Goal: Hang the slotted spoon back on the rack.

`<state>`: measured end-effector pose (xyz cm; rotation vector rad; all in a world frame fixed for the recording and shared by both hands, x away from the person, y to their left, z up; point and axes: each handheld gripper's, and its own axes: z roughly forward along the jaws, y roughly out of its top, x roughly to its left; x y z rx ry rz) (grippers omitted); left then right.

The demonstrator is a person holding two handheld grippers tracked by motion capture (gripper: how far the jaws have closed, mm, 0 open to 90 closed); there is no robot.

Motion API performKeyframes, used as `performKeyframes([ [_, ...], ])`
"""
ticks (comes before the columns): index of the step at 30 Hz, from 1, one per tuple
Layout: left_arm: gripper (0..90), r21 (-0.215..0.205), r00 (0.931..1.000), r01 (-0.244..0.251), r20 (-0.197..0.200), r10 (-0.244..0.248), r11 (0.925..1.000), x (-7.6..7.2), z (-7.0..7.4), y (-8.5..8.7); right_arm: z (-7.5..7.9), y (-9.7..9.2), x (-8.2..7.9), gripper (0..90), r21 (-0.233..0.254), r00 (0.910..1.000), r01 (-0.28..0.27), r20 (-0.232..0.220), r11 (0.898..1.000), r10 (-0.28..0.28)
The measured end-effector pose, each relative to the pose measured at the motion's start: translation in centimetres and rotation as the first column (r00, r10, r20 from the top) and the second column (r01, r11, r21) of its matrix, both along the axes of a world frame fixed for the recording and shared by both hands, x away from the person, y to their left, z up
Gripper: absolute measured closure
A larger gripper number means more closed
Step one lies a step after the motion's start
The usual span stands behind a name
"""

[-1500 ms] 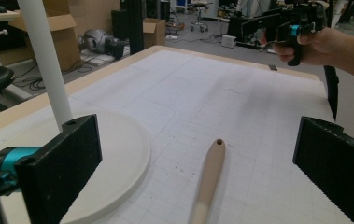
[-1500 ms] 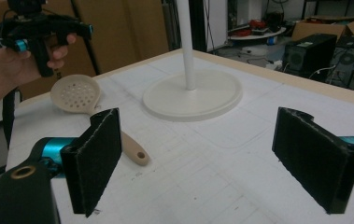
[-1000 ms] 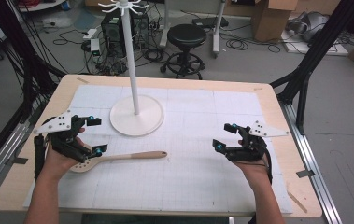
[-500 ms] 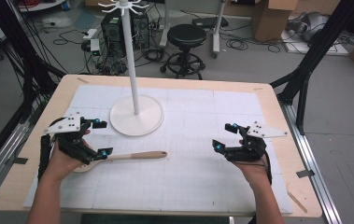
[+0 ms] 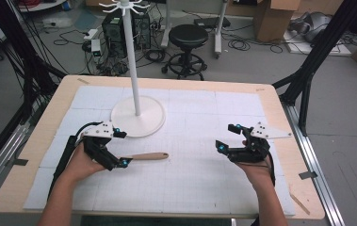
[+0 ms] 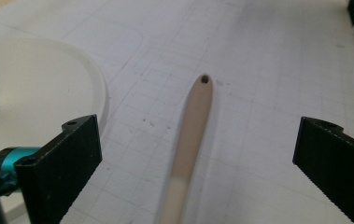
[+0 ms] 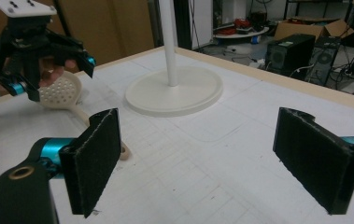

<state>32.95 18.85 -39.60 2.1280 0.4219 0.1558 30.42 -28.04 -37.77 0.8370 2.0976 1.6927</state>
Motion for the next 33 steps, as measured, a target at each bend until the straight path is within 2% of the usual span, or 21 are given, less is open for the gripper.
performKeyframes([
  [3,1.8,0.083,0.9996,0.003,-0.027,0.000,0.9965,0.7,-0.1,-0.9,0.0,0.0,0.0,14.6,-0.002,1.0000,0.000,-0.003,1.000,0.000],
  [4,2.6,0.130,0.9991,0.016,-0.042,-0.011,0.9914,1.1,-0.1,-1.3,0.0,0.1,0.0,14.6,-0.004,1.0000,0.000,-0.003,1.000,0.000],
  [8,19.4,0.158,0.9963,0.059,-0.071,-0.048,0.9856,1.4,-0.4,-1.6,-0.1,0.2,0.1,14.6,-0.008,1.0000,-0.004,0.002,1.000,0.004],
  [9,21.8,0.202,0.9951,0.076,-0.077,-0.062,0.9764,1.4,-0.8,-1.9,-0.1,0.2,0.0,14.6,-0.009,1.0000,-0.004,-0.008,1.000,0.004],
  [10,23.5,0.202,0.9951,0.076,-0.077,-0.062,0.9764,1.4,-0.8,-1.9,-0.1,0.2,0.0,14.6,-0.009,1.0000,-0.004,-0.008,1.000,0.004],
  [11,24.7,0.239,0.9959,0.065,-0.077,-0.048,0.9689,1.4,-1.0,-2.1,-0.1,0.3,0.0,14.6,-0.014,1.0000,-0.003,-0.004,1.000,0.003],
  [13,29.1,0.267,0.9966,0.054,-0.075,-0.035,0.9621,1.6,-1.2,-2.2,-0.2,0.4,0.1,14.6,-0.017,0.9999,-0.003,-0.011,1.000,0.003],
  [14,31.2,0.267,0.9966,0.054,-0.075,-0.035,0.9621,1.6,-1.2,-2.2,-0.3,0.4,0.1,14.6,-0.020,1.0000,-0.005,-0.008,1.000,0.004],
  [15,34.6,0.310,0.9957,0.066,-0.083,-0.043,0.9483,1.7,-1.2,-2.6,-0.3,0.6,0.1,14.6,-0.024,0.9999,-0.008,-0.011,1.000,0.007],
  [16,35.9,0.310,0.9957,0.066,-0.083,-0.043,0.9483,1.7,-1.2,-2.6,-0.3,0.6,0.1,14.6,-0.024,0.9999,-0.008,-0.011,1.000,0.007],
  [17,37.0,0.335,0.9947,0.073,-0.093,-0.044,0.9394,1.8,-1.2,-3.0,-0.4,0.7,0.1,14.6,-0.039,0.9999,-0.009,-0.012,0.999,0.009],
  [18,38.5,0.335,0.9947,0.073,-0.093,-0.044,0.9394,1.8,-1.2,-3.0,-0.4,0.8,0.2,14.6,-0.040,0.9999,-0.011,-0.010,0.999,0.011],
  [19,40.9,0.353,0.9932,0.089,-0.102,-0.056,0.9315,2.0,-1.2,-3.5,-0.4,0.8,0.1,14.6,-0.040,0.9999,-0.011,-0.011,0.999,0.010],
  [20,42.3,0.353,0.9932,0.089,-0.102,-0.056,0.9315,2.0,-1.2,-3.5,-0.4,0.7,0.1,14.6,-0.041,0.9999,-0.010,-0.008,0.999,0.009],
  [24,49.0,0.430,0.9905,0.109,-0.123,-0.061,0.8965,2.3,-1.7,-4.4,-0.4,0.6,0.1,14.6,-0.035,0.9999,-0.007,-0.013,0.999,0.006],
  [25,50.8,0.430,0.9905,0.109,-0.123,-0.061,0.8965,2.3,-1.7,-4.4,-0.4,0.6,0.1,14.6,-0.036,0.9999,-0.006,-0.014,0.999,0.006],
  [28,55.9,0.479,0.9900,0.119,-0.125,-0.067,0.8699,2.4,-1.9,-4.9,-0.4,0.6,0.1,14.6,-0.035,0.9999,-0.008,-0.012,0.999,0.008],
  [29,57.1,0.510,0.9906,0.116,-0.123,-0.061,0.8526,2.4,-2.0,-5.1,-0.4,0.6,0.1,14.6,-0.036,0.9999,-0.009,-0.012,0.999,0.008],
  [30,58.4,0.510,0.9906,0.116,-0.123,-0.061,0.8526,2.4,-2.0,-5.1,-0.4,0.6,0.2,14.6,-0.036,0.9999,-0.008,-0.012,0.999,0.008],
  [31,59.4,0.520,0.9896,0.120,-0.131,-0.059,0.8460,2.5,-2.1,-5.2,-0.4,0.6,0.2,14.6,-0.038,0.9999,-0.008,-0.012,0.999,0.007],
  [33,60.3,0.519,0.9879,0.128,-0.142,-0.063,0.8449,2.6,-2.1,-5.3,-0.4,0.6,0.2,14.6,-0.039,0.9999,-0.007,-0.010,0.999,0.007],
])
